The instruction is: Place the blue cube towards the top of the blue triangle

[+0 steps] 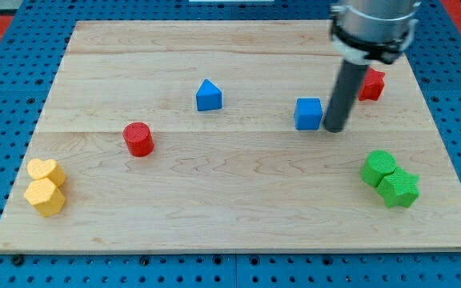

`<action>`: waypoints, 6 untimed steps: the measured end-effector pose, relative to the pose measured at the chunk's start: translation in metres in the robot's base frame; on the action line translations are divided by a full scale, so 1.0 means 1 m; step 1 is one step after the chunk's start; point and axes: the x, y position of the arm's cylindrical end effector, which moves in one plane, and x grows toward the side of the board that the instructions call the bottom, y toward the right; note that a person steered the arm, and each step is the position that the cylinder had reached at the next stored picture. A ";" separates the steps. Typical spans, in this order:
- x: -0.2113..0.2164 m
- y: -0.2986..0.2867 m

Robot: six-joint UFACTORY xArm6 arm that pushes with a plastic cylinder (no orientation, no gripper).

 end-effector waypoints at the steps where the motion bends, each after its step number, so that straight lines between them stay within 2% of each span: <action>1: -0.037 -0.045; 2: -0.067 -0.071; 3: -0.077 -0.107; 4: -0.104 -0.108; 5: -0.118 -0.110; 6: -0.118 -0.139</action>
